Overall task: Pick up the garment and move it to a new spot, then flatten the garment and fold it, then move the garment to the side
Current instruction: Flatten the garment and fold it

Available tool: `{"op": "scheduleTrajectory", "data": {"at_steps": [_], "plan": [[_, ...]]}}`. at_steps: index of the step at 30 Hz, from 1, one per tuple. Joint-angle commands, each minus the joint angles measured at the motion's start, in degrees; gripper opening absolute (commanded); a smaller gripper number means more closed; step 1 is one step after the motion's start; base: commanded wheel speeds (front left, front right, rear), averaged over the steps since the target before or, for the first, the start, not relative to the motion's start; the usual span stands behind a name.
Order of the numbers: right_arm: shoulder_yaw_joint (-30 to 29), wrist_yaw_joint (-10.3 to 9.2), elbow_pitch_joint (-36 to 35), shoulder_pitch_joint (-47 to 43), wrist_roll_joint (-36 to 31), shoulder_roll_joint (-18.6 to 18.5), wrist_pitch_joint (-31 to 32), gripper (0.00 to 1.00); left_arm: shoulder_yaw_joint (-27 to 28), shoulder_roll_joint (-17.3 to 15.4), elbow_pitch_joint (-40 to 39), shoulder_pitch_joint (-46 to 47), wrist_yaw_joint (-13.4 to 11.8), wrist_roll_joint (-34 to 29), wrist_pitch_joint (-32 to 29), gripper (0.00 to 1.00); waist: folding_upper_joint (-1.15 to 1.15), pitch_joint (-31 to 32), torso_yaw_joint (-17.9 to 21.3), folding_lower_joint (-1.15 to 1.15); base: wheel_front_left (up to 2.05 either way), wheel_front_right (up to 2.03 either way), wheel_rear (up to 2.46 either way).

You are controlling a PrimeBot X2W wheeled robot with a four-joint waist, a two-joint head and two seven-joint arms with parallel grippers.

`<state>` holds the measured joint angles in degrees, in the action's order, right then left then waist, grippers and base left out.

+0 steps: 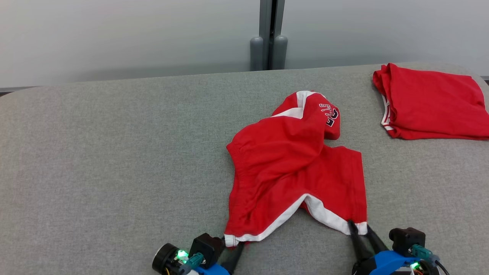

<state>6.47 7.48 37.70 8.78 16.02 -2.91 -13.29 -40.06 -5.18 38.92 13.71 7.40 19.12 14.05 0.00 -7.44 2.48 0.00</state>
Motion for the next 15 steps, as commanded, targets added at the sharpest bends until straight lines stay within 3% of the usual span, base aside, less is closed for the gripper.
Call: {"op": "scheduleTrajectory", "data": {"at_steps": [1, 6, 15], "plan": [[0.2, 0.03, 1.1, 0.3, 0.3, 0.0, -0.2, 0.00, -0.5, -0.3, 0.1, 1.1, 0.1, 0.7, 0.5, 0.00, 0.00, 0.1, 0.0, 0.00, 0.00, 0.00, 0.00], [-1.2, 0.02, 0.0, 0.1, -0.6, 0.0, -1.4, 0.00, -0.1, -2.6, -2.1, -0.3, 0.1, 2.1, 1.0, 0.00, 0.00, 0.3, 0.0, 0.00, 0.00, 0.00, 0.00], [-0.8, 0.03, -11.3, -0.1, 0.7, 0.0, -0.9, 0.00, 2.3, -5.4, -11.8, 1.3, -1.1, 2.0, 1.1, 0.00, 0.00, -0.6, 0.3, 0.00, 0.00, 0.00, 0.00]]}}
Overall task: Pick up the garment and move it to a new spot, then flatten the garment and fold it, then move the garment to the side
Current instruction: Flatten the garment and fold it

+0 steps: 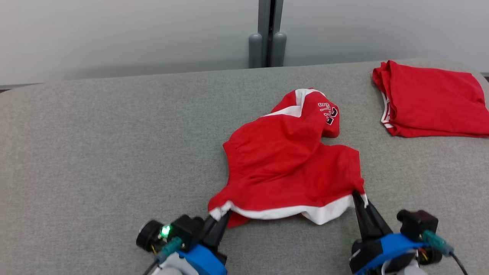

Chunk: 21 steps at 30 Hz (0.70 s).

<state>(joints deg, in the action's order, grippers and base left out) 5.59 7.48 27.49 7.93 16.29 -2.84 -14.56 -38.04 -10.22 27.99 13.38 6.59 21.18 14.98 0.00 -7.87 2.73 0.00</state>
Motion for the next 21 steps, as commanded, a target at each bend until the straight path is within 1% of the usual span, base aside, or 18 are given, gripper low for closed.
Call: {"op": "scheduleTrajectory", "data": {"at_steps": [1, 6, 9, 11, 16, 19, 21], "plan": [[0.3, 0.03, -2.8, 1.6, 0.6, -0.1, 1.0, 0.00, 0.7, -0.4, -2.0, 2.4, -0.3, 0.1, 0.1, 0.00, 0.00, -0.5, 0.1, 0.00, 0.00, 0.00, 0.00], [1.4, 0.02, -9.2, 8.3, 0.8, -1.4, 4.1, 0.00, 3.0, -1.7, -6.4, 8.7, -0.5, 0.6, -1.9, 0.00, 0.00, -2.6, 1.0, 0.00, 0.00, 0.00, 0.00], [1.4, 0.03, -11.3, 15.3, 1.4, -1.5, 5.9, 0.00, 4.2, -2.9, -7.6, 15.0, -0.1, 0.4, -3.7, 0.00, 0.00, -4.9, 1.4, 0.00, 0.00, 0.00, 0.00], [1.3, 0.02, -11.4, 20.9, 1.7, -1.6, 6.9, 0.00, 5.1, -3.5, -8.0, 20.0, 0.1, 0.5, -4.8, 0.00, 0.00, -6.8, 1.6, 0.00, 0.00, 0.00, 0.00], [1.0, 0.03, -8.2, 37.5, 1.0, -1.6, 8.9, 0.00, 7.0, -4.8, -6.7, 34.8, 0.6, 0.9, -7.7, 0.00, 0.00, -12.8, 1.3, 0.00, 0.00, 0.00, 0.00], [0.5, 0.03, -4.4, 48.2, 0.9, -2.5, 9.2, 0.00, 8.2, -4.8, -5.1, 44.2, 0.7, 1.4, -8.7, 0.00, 0.00, -16.3, 1.0, 0.00, 0.00, 0.00, 0.00], [-0.2, 0.03, -1.3, 54.6, 1.5, -2.4, 8.9, 0.00, 9.1, -4.9, -3.3, 49.9, 0.8, 2.0, -8.7, 0.00, 0.00, -18.0, 0.9, 0.00, 0.00, 0.00, 0.00]]}}
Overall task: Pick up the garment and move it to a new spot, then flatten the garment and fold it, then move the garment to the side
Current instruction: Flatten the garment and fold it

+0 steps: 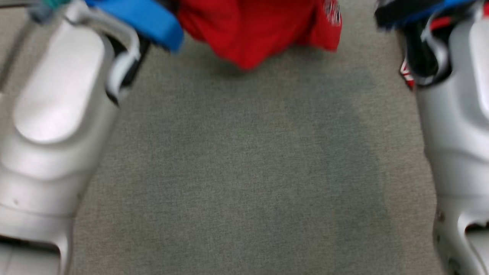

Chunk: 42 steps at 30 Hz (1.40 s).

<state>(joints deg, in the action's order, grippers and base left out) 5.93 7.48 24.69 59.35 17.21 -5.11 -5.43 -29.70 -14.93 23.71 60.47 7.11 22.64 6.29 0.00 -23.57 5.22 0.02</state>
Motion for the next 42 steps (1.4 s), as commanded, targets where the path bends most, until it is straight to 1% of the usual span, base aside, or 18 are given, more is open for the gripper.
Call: {"op": "scheduleTrajectory", "data": {"at_steps": [1, 2, 3, 4, 5, 9, 10, 13, 17, 22, 24, 26, 28, 35, 41, 42], "plan": [[-0.9, 0.03, 3.1, 6.2, 0.9, -0.1, -0.4, 0.00, 0.8, -0.4, 2.1, 5.6, 0.3, 0.5, 0.0, 0.00, 0.00, -3.0, -1.5, -0.02, 0.00, 0.00, 0.00], [-1.3, 0.03, 4.6, 9.3, 1.0, -0.1, -0.8, 0.00, 0.7, -0.6, 3.0, 8.2, 0.4, 0.2, 0.1, 0.00, 0.00, -3.6, -1.4, -0.02, 0.00, 0.00, 0.00], [-1.3, 0.03, 4.6, 9.3, 1.0, -0.1, -0.8, 0.00, 0.7, -0.6, 3.0, 8.2, 0.4, 0.2, 0.1, 0.00, 0.00, -3.6, -1.4, -0.02, 0.00, 0.00, 0.00], [-1.7, 0.03, 7.6, 14.8, 1.1, -0.5, -1.2, 0.00, 0.0, -0.3, 4.8, 12.9, 0.4, 0.2, 0.4, 0.00, 0.00, -4.7, -1.5, -0.02, 0.00, 0.00, 0.00], [-1.7, 0.03, 7.6, 14.8, 1.1, -0.5, -1.2, 0.00, 0.0, -0.3, 4.8, 12.9, 0.4, 0.2, 0.4, 0.00, 0.00, -4.7, -1.5, -0.02, 0.00, 0.00, 0.00], [-2.6, 0.03, 14.8, 24.4, 2.6, -0.4, -2.8, 0.00, -2.2, -0.7, 9.7, 22.1, 0.3, 1.5, 2.3, 0.00, 0.00, -6.3, -1.5, -0.02, 0.00, 0.00, 0.00], [-2.6, 0.03, 14.8, 24.4, 2.6, -0.4, -2.8, 0.00, -2.2, -0.7, 9.7, 22.1, 0.3, 1.5, 2.3, 0.00, 0.00, -6.3, -1.5, -0.02, 0.00, 0.00, 0.00], [-1.9, 0.03, 18.0, 27.2, 3.2, -0.9, -4.0, 0.00, -3.9, -0.4, 12.1, 24.8, 0.3, 2.6, 3.8, 0.00, 0.00, -6.4, -2.0, -0.02, 0.00, 0.00, 0.00], [0.1, 0.03, 21.5, 25.7, 4.7, -1.1, -5.3, 0.00, -5.3, -0.8, 14.9, 24.3, 0.3, 4.3, 5.9, 0.00, 0.00, -6.4, -2.4, -0.02, 0.00, 0.00, 0.00], [2.7, 0.03, 24.4, 20.1, 7.0, -1.2, -7.1, 0.00, -7.8, -1.3, 16.6, 17.7, 0.3, 5.9, 7.7, 0.00, 0.00, -6.2, -2.7, -0.02, 0.00, 0.00, 0.00], [4.4, 0.03, 24.9, 16.6, 8.0, -1.0, -7.8, 0.00, -7.9, -2.0, 16.7, 13.9, 0.3, 6.4, 8.3, 0.00, 0.00, -5.6, -2.5, -0.02, 0.00, 0.00, 0.00], [5.5, 0.03, 24.7, 12.6, 9.2, -1.2, -8.5, 0.00, -7.9, -1.9, 16.0, 8.9, 0.1, 6.7, 8.7, 0.00, 0.00, -4.6, -2.3, -0.02, 0.00, 0.00, 0.00], [6.6, 0.03, 24.3, 7.8, 10.4, -1.7, -9.0, 0.00, -7.9, -2.0, 14.4, 3.3, -0.4, 6.7, 8.9, 0.00, 0.00, -3.3, -2.3, -0.02, 0.00, 0.00, 0.00], [9.6, 0.03, 19.7, -9.9, 14.9, -4.5, -9.6, 0.00, -6.0, -1.8, 3.1, -18.0, -3.8, 6.0, 8.9, 0.00, 0.00, 1.8, -3.0, -0.02, 0.00, 0.00, 0.00], [10.2, 0.03, 13.9, -25.8, 17.8, -6.0, -9.7, 0.00, -6.0, -1.6, -3.0, -33.5, -5.6, 5.3, 8.9, 0.00, 0.00, 6.4, -3.3, -0.02, 0.00, 0.00, 0.00], [9.9, 0.02, 13.0, -28.2, 18.1, -6.2, -9.7, 0.00, -6.5, -1.5, -3.6, -35.6, -5.5, 5.3, 8.9, 0.00, 0.00, 7.1, -3.4, -0.02, 0.00, 0.00, 0.00]]}}
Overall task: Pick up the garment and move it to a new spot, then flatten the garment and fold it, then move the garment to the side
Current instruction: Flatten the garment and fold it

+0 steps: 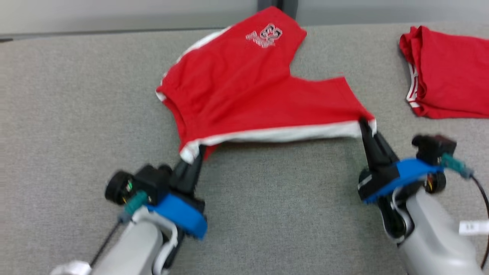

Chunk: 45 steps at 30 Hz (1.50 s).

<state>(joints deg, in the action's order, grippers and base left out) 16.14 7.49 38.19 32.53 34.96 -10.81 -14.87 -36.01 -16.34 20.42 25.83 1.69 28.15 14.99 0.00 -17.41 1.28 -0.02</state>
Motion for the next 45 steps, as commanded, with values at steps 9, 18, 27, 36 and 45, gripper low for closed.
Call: {"op": "scheduleTrajectory", "data": {"at_steps": [9, 18, 27, 36, 45], "plan": [[-3.9, 0.02, -12.0, -21.8, 0.0, 0.3, 3.4, 0.00, -4.2, -0.9, -4.2, -13.8, -0.6, -1.6, 0.2, 0.00, 0.00, 7.0, -0.5, 0.02, 0.00, 0.00, 0.00], [-12.7, 0.02, -26.6, -34.4, -3.6, 3.6, 10.3, 0.00, -5.8, -2.7, -9.3, -18.7, -2.3, -1.8, -1.2, 0.00, 0.00, 8.5, -1.1, 0.02, 0.00, 0.00, 0.00], [-18.3, 0.02, -34.0, -31.5, -7.0, 5.6, 15.9, 0.00, -6.2, -2.1, -10.9, -16.1, -2.3, -2.3, -1.7, 0.00, 0.00, 7.8, -1.7, 0.02, 0.00, 0.00, 0.00], [-17.5, 0.02, -31.4, -19.4, -9.8, 2.2, 18.7, 0.00, -5.4, -1.2, -10.9, -11.0, -1.6, -2.7, -1.4, 0.00, 0.00, 5.1, -3.6, 0.02, 0.00, 0.00, 0.00], [-16.2, 0.02, -23.9, -4.5, -11.1, -0.5, 20.3, 0.00, -4.4, 0.3, -9.5, -5.9, -0.7, -2.5, -0.9, 0.00, 0.00, 0.7, -7.2, 0.02, 0.00, 0.00, 0.00]]}}
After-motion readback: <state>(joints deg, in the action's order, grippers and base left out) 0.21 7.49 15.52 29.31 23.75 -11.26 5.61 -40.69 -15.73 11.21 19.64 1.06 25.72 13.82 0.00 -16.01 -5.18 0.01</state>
